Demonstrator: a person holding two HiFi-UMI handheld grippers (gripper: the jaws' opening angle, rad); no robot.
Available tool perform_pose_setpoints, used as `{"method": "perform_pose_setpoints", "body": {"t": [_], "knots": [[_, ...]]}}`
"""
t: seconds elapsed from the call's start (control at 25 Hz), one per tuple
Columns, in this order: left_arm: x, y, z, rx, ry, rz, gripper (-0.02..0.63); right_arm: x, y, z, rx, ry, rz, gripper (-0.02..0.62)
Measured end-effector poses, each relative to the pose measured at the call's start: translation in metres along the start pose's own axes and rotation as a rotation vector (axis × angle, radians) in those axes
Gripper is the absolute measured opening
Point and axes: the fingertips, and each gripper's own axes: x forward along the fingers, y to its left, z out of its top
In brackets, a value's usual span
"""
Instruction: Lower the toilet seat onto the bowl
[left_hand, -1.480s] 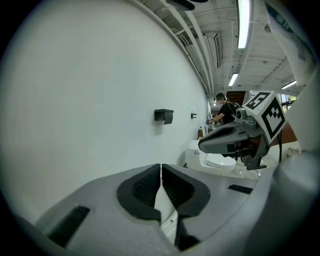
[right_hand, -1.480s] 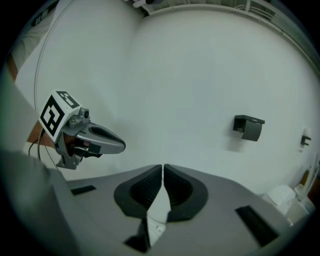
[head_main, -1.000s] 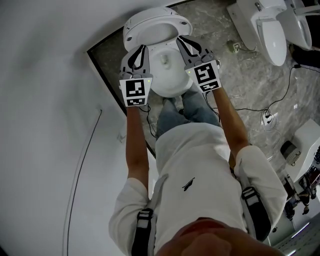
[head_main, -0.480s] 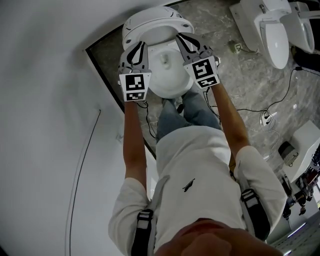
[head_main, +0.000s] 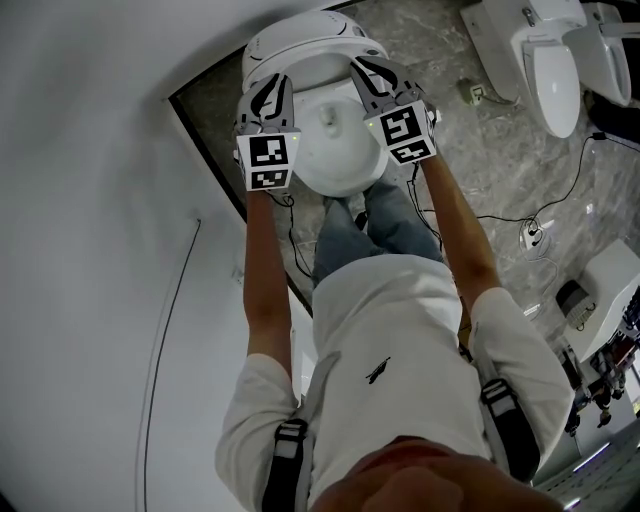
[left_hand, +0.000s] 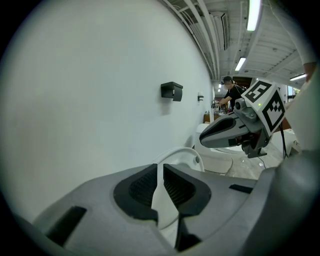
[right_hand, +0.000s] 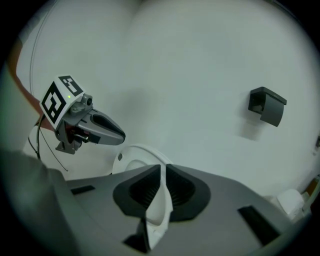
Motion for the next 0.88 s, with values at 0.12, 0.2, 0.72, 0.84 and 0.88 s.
{"method": "perform_pose_setpoints", "body": {"t": [0.12, 0.2, 0.72, 0.84, 0.88], "knots": [[0.006, 0.005, -0.004, 0.002, 0.009, 0.002, 0.032, 0.009, -0.002, -0.001, -0.01, 0.007, 0.001, 0.034], [0.01, 0.009, -0.007, 0.004, 0.018, 0.003, 0.032, 0.015, -0.004, -0.003, -0.017, 0.014, 0.004, 0.034], [0.033, 0.019, -0.022, -0.005, 0.064, 0.008, 0.106, 0.044, -0.017, -0.012, -0.055, 0.04, 0.015, 0.104], [0.035, 0.022, -0.023, 0.001, 0.062, 0.014, 0.106, 0.049, -0.017, -0.015, -0.075, 0.053, 0.01, 0.107], [0.035, 0.024, -0.024, 0.001, 0.061, 0.018, 0.106, 0.051, -0.017, -0.016, -0.077, 0.055, 0.009, 0.107]]}}
